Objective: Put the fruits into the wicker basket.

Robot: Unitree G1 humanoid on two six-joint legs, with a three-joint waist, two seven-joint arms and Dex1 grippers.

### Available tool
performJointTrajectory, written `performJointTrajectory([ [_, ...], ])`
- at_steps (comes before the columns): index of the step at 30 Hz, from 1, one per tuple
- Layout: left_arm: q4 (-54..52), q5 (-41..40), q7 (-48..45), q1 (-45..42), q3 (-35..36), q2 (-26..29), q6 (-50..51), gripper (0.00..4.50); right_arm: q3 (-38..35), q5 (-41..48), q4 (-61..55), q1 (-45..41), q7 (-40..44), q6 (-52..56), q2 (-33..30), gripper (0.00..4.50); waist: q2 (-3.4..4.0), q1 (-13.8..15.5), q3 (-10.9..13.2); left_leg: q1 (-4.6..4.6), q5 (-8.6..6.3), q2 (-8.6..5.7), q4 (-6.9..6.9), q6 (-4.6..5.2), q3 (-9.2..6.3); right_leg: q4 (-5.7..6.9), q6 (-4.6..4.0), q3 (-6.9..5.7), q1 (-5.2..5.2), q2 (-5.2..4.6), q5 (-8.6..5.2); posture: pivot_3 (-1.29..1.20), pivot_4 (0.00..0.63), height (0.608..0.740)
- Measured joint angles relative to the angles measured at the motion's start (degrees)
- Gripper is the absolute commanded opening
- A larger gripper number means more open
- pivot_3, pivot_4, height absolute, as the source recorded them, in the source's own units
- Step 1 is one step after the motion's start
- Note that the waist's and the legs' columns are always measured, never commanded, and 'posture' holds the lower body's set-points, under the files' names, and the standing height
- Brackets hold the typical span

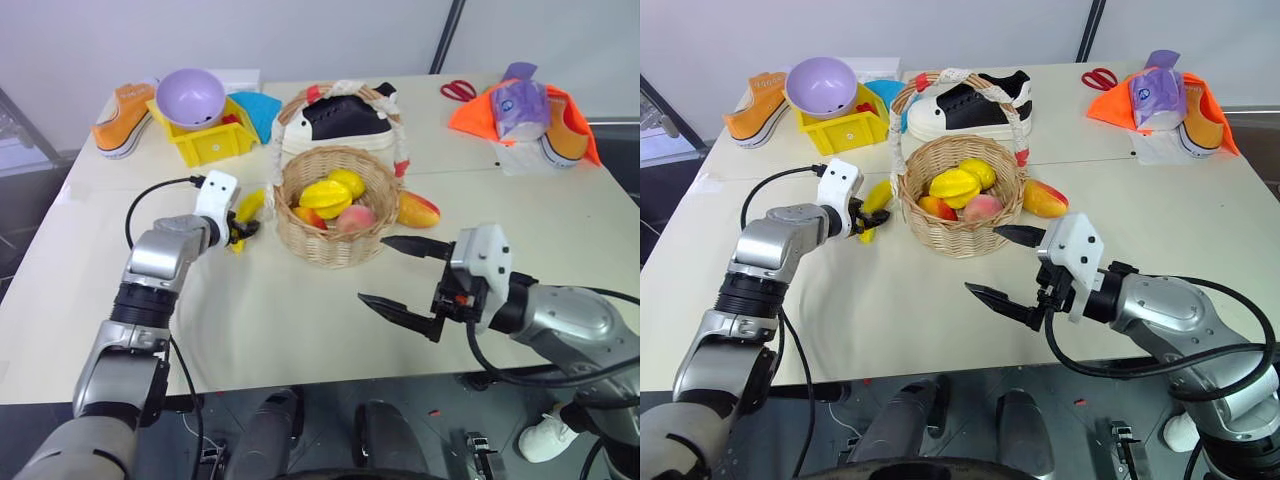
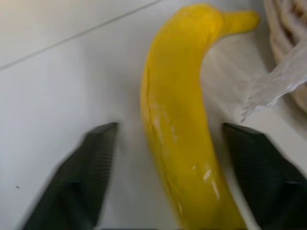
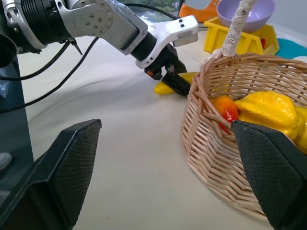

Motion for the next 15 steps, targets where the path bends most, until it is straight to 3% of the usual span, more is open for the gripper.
performJointTrajectory([
  [2,0.2,0.3,0.4,0.0,1.0,0.1,-0.3,0.98,0.1,-0.4,0.0,0.0,-0.1,-0.5,0.1,4.5,0.0,0.0,0.0,0.0,0.0,0.0,0.01,0.0,0.0,0.0,0.0,0.0,0.0,0.0,0.0,0.0,0.15,0.74],
  [3,0.4,0.5,0.5,0.0,1.3,0.4,-0.5,0.68,0.1,-0.5,0.0,0.0,-0.1,-0.7,0.1,4.5,0.0,0.0,0.0,0.0,0.0,0.0,0.01,0.0,0.0,0.0,0.0,0.0,0.0,0.0,0.0,0.0,0.15,0.74],
  [7,0.3,1.3,1.7,0.9,3.1,1.3,-1.4,0.64,0.8,-1.5,0.1,0.0,-0.1,-1.3,0.2,4.5,0.0,0.0,0.0,0.0,0.0,-0.01,0.02,0.0,0.0,0.0,0.02,0.0,0.0,-0.01,0.01,0.0,0.15,0.74],
  [11,-3.3,-0.1,-0.2,8.0,9.2,6.6,-4.9,0.64,1.0,-2.2,0.4,0.6,0.0,-1.7,0.1,4.5,0.0,-0.8,0.0,0.0,0.0,0.03,-0.07,-0.01,0.01,0.05,0.01,0.07,-0.05,0.02,0.01,0.0,0.15,0.74],
  [15,-16.6,-9.6,-15.5,21.3,19.1,14.1,-10.3,0.64,-0.1,-2.7,2.1,0.6,0.9,-2.6,-0.2,4.5,-0.01,-1.0,0.0,0.0,-0.06,0.04,-0.08,-0.11,0.02,-0.06,-0.05,0.07,-0.07,-0.03,-0.01,0.0,0.15,0.74],
])
